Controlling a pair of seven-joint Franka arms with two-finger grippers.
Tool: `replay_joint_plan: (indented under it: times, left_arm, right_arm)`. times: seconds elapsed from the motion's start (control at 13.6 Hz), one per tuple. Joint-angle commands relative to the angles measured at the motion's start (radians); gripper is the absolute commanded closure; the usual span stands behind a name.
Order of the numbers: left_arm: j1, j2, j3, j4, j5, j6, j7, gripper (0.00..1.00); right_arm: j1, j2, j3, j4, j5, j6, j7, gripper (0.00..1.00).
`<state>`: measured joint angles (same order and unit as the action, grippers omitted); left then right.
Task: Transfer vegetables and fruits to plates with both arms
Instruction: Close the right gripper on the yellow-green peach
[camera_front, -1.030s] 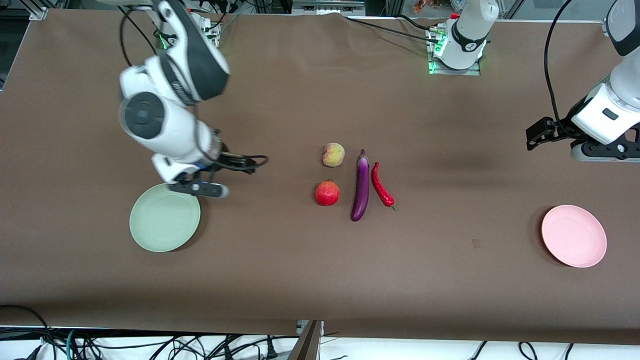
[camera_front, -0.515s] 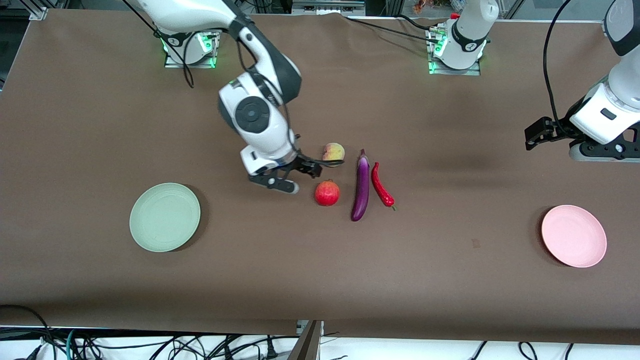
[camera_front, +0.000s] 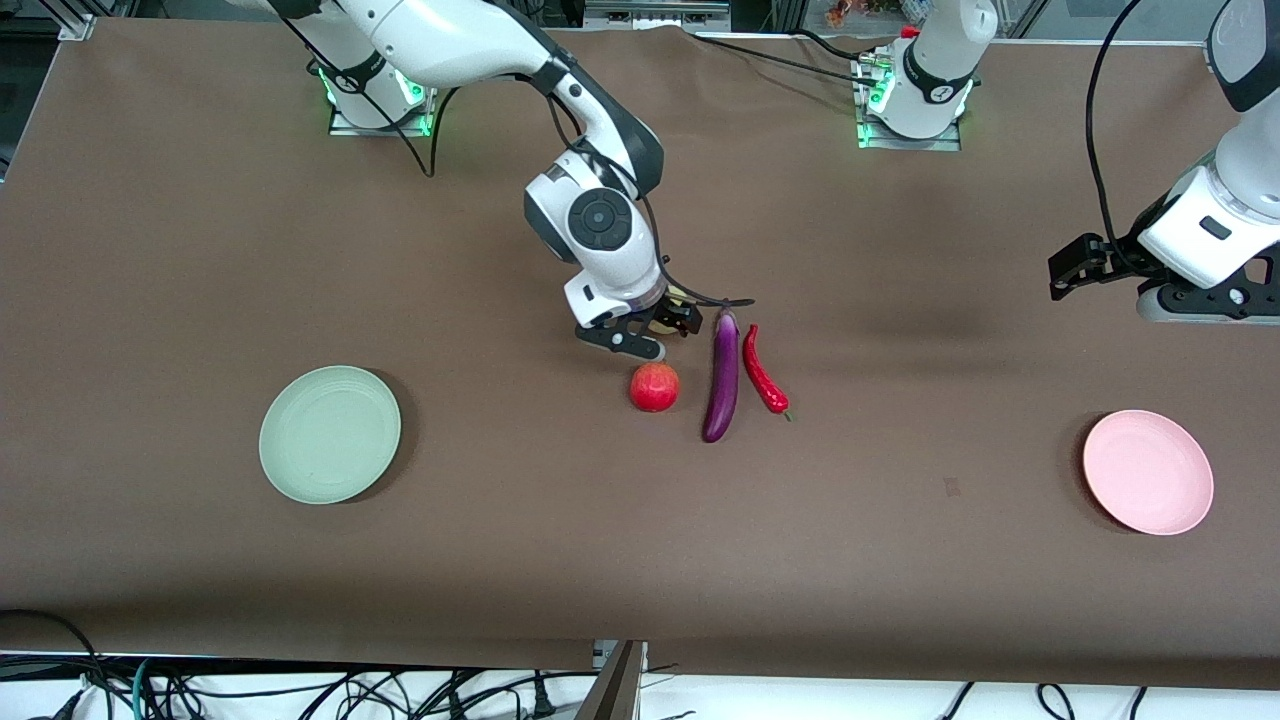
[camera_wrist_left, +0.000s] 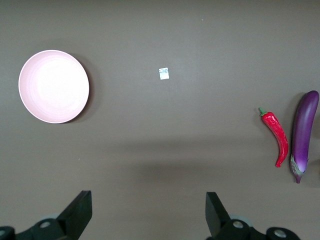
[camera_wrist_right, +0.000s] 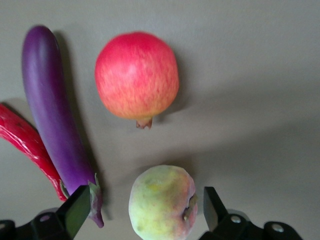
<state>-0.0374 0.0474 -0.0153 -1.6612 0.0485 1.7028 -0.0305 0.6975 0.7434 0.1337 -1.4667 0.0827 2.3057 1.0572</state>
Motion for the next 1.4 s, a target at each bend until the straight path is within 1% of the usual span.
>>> replay_joint_plan:
  times: [0.0, 0.44, 0.74, 0.81, 0.88, 0.96, 1.03, 1.25, 1.32]
  left_arm:
    - [-0.006, 0.011, 0.003, 0.027, -0.012, -0.025, 0.015, 0.00]
    - [-0.004, 0.011, 0.005, 0.027, -0.013, -0.025, 0.017, 0.00]
    - [-0.004, 0.011, 0.005, 0.029, -0.013, -0.025, 0.014, 0.00]
    - [-0.004, 0.011, 0.005, 0.029, -0.013, -0.025, 0.014, 0.00]
    - [-0.004, 0.011, 0.003, 0.027, -0.015, -0.025, 0.014, 0.00]
    - [-0.004, 0.011, 0.005, 0.027, -0.015, -0.025, 0.012, 0.00]
    - [-0.004, 0.011, 0.005, 0.027, -0.015, -0.025, 0.012, 0.00]
    - [-0.006, 0.014, 0.003, 0.024, -0.018, -0.026, 0.017, 0.00]
    - [-0.007, 0.014, 0.003, 0.015, -0.021, -0.040, 0.018, 0.00]
  right_arm:
    - [0.013, 0.017, -0.009, 0.012, -0.001, 0.004, 0.014, 0.00]
    - [0.051, 0.056, -0.009, 0.012, -0.006, 0.006, 0.001, 0.00]
    - [0.056, 0.068, -0.009, 0.012, -0.041, 0.006, 0.003, 0.00]
    - [0.059, 0.071, -0.009, 0.012, -0.043, 0.006, 0.001, 0.06]
    - [0.059, 0.071, -0.009, 0.012, -0.043, 0.006, -0.005, 0.23]
    - [0.059, 0.071, -0.009, 0.012, -0.043, 0.006, -0.005, 0.52]
    - [0.059, 0.071, -0.009, 0.012, -0.043, 0.006, -0.005, 0.65]
    - [0.050, 0.056, -0.012, 0.019, -0.043, -0.005, -0.020, 0.66]
    - [0.043, 0.041, -0.017, 0.035, -0.043, -0.015, -0.023, 0.66]
